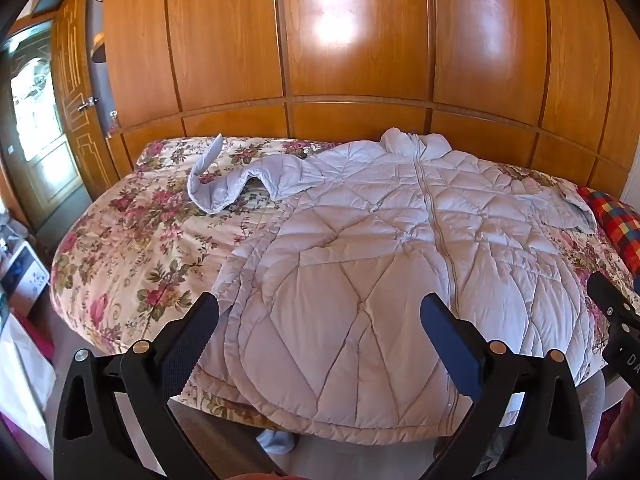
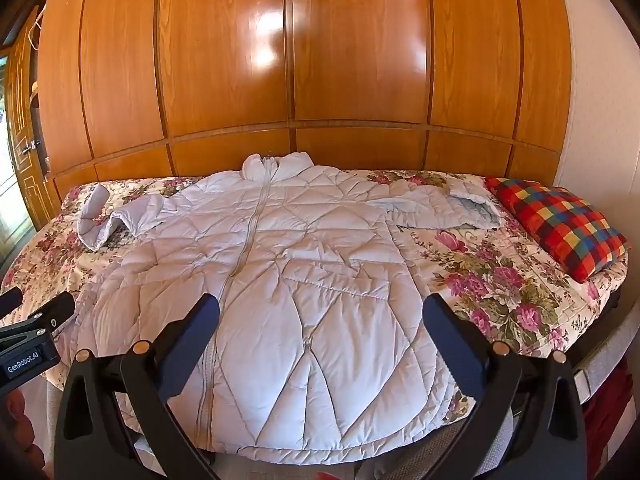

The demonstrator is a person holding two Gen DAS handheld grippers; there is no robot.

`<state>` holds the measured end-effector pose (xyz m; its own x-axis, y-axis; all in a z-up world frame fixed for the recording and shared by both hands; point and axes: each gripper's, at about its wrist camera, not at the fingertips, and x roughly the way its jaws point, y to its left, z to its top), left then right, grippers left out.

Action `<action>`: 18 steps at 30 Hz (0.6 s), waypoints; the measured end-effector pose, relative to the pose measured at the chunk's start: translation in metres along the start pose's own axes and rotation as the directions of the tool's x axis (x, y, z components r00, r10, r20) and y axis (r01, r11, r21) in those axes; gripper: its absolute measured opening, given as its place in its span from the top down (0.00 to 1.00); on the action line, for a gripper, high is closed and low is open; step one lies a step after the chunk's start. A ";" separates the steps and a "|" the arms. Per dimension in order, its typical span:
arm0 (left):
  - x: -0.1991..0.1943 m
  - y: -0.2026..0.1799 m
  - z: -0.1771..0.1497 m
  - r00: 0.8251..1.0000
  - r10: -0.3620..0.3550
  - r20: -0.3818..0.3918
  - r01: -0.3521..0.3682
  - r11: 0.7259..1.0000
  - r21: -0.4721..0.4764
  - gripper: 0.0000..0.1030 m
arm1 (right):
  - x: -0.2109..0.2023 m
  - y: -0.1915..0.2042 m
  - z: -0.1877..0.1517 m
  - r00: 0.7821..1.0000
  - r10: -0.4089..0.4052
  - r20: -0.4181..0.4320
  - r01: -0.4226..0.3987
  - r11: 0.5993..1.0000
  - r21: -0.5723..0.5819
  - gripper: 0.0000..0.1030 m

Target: Fold small clothes

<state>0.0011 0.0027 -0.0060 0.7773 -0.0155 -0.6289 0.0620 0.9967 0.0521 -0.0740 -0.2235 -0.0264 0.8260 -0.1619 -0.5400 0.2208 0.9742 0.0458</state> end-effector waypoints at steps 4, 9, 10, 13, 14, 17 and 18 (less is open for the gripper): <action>0.000 0.000 -0.001 1.000 0.000 0.000 0.000 1.000 -0.002 0.03 | 0.000 -0.001 0.000 1.000 0.000 0.003 0.000 1.000 0.003 0.02; -0.001 0.001 -0.003 1.000 0.002 0.001 -0.002 1.000 -0.005 0.03 | -0.001 -0.001 0.002 1.000 0.000 -0.001 0.000 1.000 0.005 0.02; -0.002 0.002 -0.004 1.000 0.002 0.001 -0.002 1.000 -0.006 0.03 | -0.001 -0.001 0.002 1.000 0.001 -0.001 -0.001 1.000 0.005 0.02; 0.000 0.001 -0.001 1.000 0.003 -0.003 -0.003 1.000 -0.002 0.03 | 0.000 -0.001 0.000 1.000 0.003 -0.001 -0.003 1.000 0.007 0.02; 0.000 0.001 -0.002 1.000 0.001 -0.002 -0.001 1.000 -0.003 0.03 | 0.000 -0.001 0.000 1.000 0.002 -0.001 -0.002 1.000 0.007 0.02; 0.000 0.001 -0.001 1.000 0.002 -0.002 -0.002 1.000 -0.003 0.03 | 0.000 -0.001 0.000 1.000 0.003 -0.002 -0.003 1.000 0.007 0.02; 0.000 0.002 -0.002 1.000 0.000 -0.002 0.000 1.000 -0.003 0.03 | 0.001 -0.001 0.000 1.000 0.003 -0.003 -0.003 1.000 0.007 0.02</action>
<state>0.0001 0.0046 -0.0072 0.7761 -0.0149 -0.6304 0.0596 0.9970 0.0498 -0.0735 -0.2248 -0.0267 0.8252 -0.1589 -0.5420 0.2223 0.9735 0.0531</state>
